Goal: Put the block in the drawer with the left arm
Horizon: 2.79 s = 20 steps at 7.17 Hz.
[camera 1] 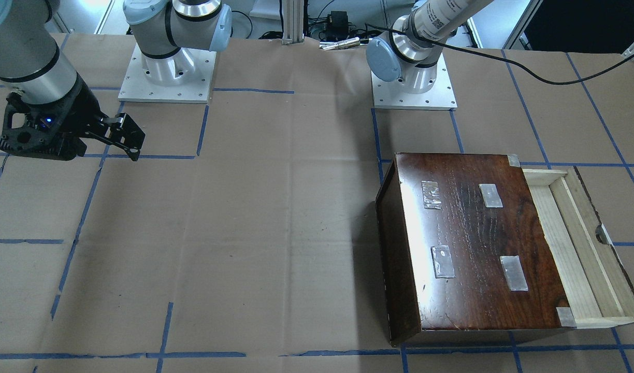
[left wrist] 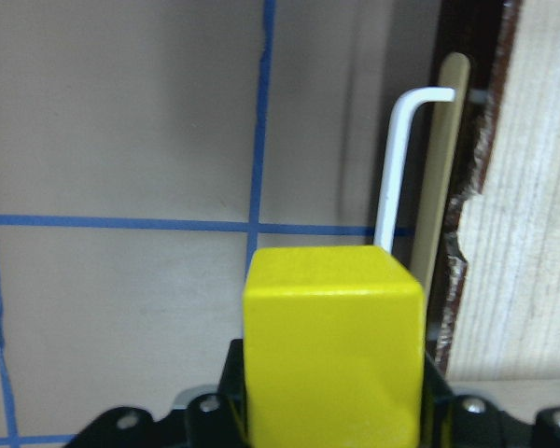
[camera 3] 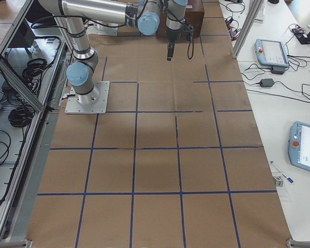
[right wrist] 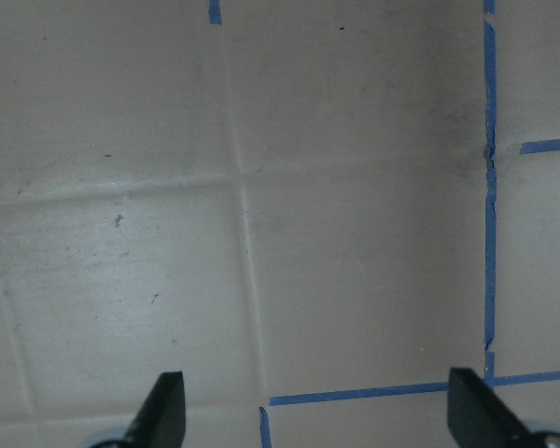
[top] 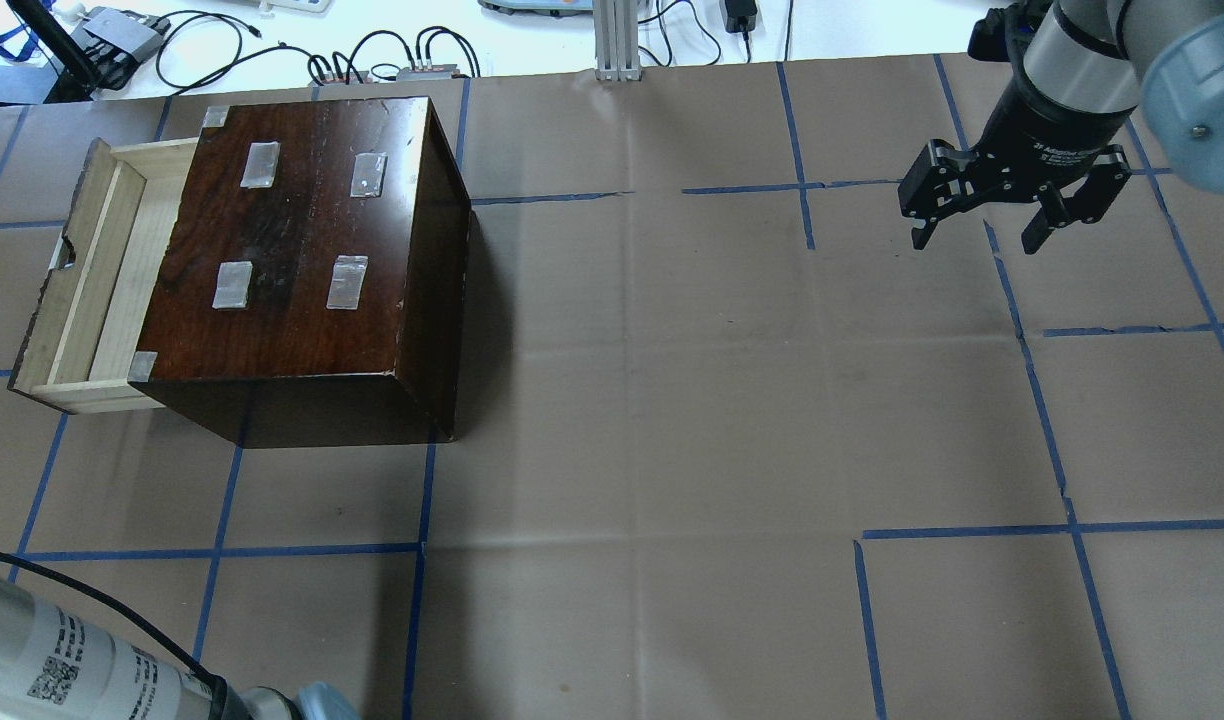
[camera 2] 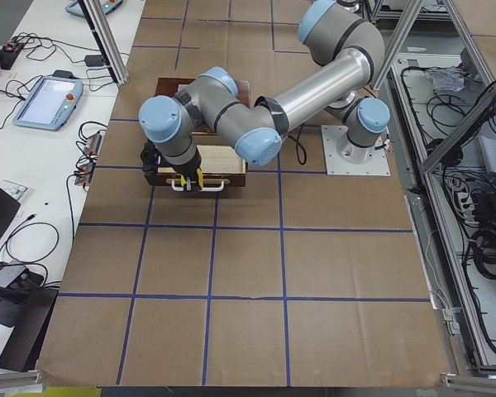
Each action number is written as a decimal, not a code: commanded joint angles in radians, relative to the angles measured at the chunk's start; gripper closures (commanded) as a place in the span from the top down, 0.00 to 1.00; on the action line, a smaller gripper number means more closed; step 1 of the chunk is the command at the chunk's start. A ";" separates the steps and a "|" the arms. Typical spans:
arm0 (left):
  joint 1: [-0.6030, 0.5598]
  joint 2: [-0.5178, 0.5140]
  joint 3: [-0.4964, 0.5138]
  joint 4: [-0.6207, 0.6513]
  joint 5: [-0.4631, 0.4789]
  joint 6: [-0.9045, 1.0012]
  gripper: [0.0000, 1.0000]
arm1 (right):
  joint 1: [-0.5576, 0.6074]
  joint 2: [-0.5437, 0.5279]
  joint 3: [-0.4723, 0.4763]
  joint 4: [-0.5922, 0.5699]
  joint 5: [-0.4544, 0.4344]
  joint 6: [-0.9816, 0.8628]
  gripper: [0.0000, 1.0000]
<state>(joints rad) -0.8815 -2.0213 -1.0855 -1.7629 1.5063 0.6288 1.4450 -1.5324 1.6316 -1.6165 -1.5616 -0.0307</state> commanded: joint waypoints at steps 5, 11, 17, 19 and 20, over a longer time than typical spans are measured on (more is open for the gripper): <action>-0.145 0.101 -0.423 0.410 0.003 -0.172 0.13 | 0.000 0.000 0.001 0.000 0.000 0.000 1.00; -0.201 0.105 -0.452 0.459 0.051 -0.187 0.92 | 0.000 0.000 -0.001 0.000 0.000 0.000 1.00; -0.211 0.255 -0.451 0.444 0.117 -0.193 0.99 | 0.000 0.000 0.001 0.000 0.000 0.000 1.00; -0.296 0.340 -0.450 0.329 0.106 -0.207 0.99 | 0.000 0.000 0.001 0.000 0.000 0.000 1.00; -0.363 0.369 -0.450 0.300 0.107 -0.266 0.99 | 0.000 0.000 0.001 0.001 0.000 0.000 1.00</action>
<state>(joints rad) -1.1760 -1.6932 -1.5349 -1.4187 1.6144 0.4088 1.4450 -1.5325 1.6317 -1.6165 -1.5616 -0.0307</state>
